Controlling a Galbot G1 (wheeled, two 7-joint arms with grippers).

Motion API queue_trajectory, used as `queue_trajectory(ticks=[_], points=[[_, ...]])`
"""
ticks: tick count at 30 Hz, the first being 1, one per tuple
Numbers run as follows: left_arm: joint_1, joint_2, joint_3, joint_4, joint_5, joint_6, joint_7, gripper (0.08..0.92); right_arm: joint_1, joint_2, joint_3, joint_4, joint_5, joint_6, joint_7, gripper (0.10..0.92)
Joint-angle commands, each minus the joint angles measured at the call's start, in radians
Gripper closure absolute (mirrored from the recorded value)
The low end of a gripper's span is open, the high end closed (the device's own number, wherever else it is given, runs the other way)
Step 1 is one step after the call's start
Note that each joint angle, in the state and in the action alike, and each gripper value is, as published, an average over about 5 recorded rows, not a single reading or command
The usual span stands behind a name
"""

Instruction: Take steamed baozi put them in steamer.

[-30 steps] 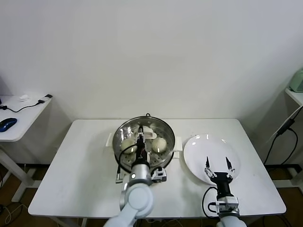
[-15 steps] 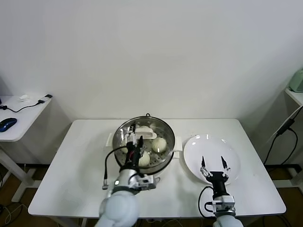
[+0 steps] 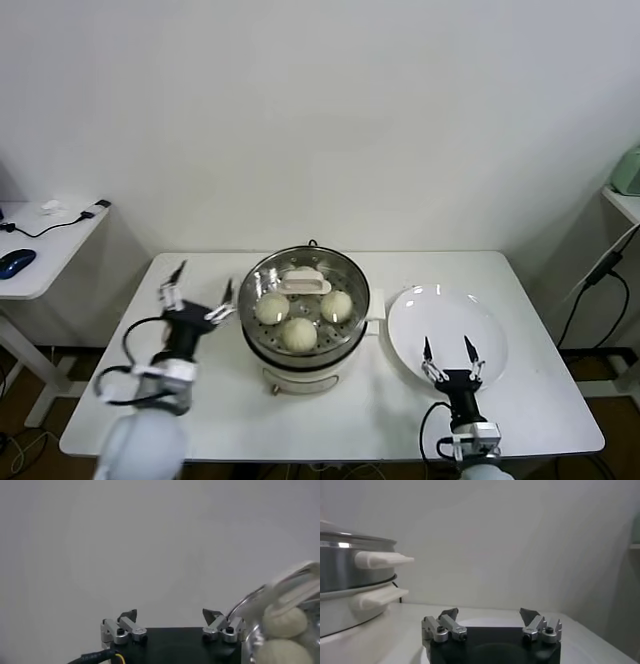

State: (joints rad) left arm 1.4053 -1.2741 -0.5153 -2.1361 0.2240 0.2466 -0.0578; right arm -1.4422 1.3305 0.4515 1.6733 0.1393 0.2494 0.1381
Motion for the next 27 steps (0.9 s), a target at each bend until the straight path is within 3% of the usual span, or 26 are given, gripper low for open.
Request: queue_trajectory(ticks=[1, 10, 27], points=[[0.175, 0.079, -0.259, 0.232, -0.684, -0.265, -0.023, 0.177, -0.019, -0.025, -0.008, 0.004, 0.059, 0.027, -0.013, 0.203], [0.174, 0.063, -0.180, 0.362, -0.637, -0.290, 0.011, 0.177, -0.036, -0.026, 0.002, 0.004, 0.082, 0.043, -0.016, 0.203], [0.192, 0.042, -0.115, 0.343, -0.558, -0.323, 0.017, 0.177, -0.040, -0.018, -0.002, -0.011, 0.082, 0.064, -0.008, 0.203]])
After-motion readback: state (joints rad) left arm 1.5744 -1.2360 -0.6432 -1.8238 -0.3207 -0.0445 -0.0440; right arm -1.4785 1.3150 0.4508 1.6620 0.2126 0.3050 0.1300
